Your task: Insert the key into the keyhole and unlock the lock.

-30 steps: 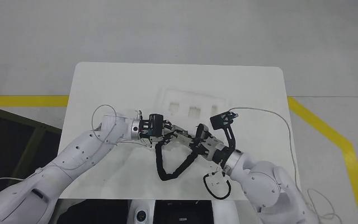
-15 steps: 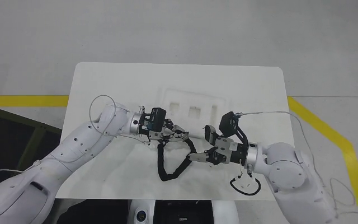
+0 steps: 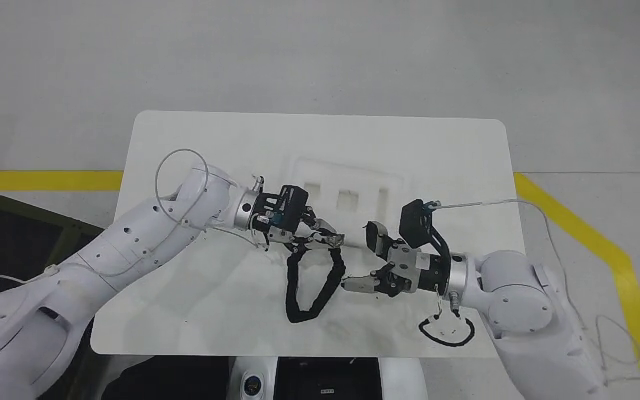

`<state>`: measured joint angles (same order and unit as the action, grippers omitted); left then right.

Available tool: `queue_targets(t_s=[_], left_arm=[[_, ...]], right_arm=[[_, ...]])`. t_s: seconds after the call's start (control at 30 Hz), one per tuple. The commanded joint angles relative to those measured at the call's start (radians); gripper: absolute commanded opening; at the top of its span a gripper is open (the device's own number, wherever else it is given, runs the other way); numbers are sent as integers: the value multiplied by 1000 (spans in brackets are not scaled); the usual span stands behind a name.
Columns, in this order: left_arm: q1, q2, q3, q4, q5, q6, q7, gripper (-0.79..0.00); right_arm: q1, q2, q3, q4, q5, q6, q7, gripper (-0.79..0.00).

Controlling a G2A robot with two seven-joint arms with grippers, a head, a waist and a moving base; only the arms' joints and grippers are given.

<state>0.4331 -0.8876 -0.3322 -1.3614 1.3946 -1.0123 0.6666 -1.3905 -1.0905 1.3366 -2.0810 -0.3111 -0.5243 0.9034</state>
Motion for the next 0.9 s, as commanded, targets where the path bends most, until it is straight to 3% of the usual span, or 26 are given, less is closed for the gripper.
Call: queue_targets(t_s=[0.0,0.23,0.4,0.7,0.87], left_arm=[[-11,3,18,-4,-21,0,-13,-785],[-50,15,71,-10,-97,0,-53,-785],[-70,22,100,-16,-136,0,-73,-785],[-88,31,130,-11,-184,0,-89,-785],[-97,34,144,-13,-203,0,-102,-785]], right_arm=[[17,1,-12,-9,-78,-73,-24,0],[84,4,-47,-19,-402,-328,-125,0],[104,0,-75,-36,-628,-386,-249,0],[104,0,-75,-36,-628,-386,-249,0],[155,8,-105,-54,-761,-488,-255,0]])
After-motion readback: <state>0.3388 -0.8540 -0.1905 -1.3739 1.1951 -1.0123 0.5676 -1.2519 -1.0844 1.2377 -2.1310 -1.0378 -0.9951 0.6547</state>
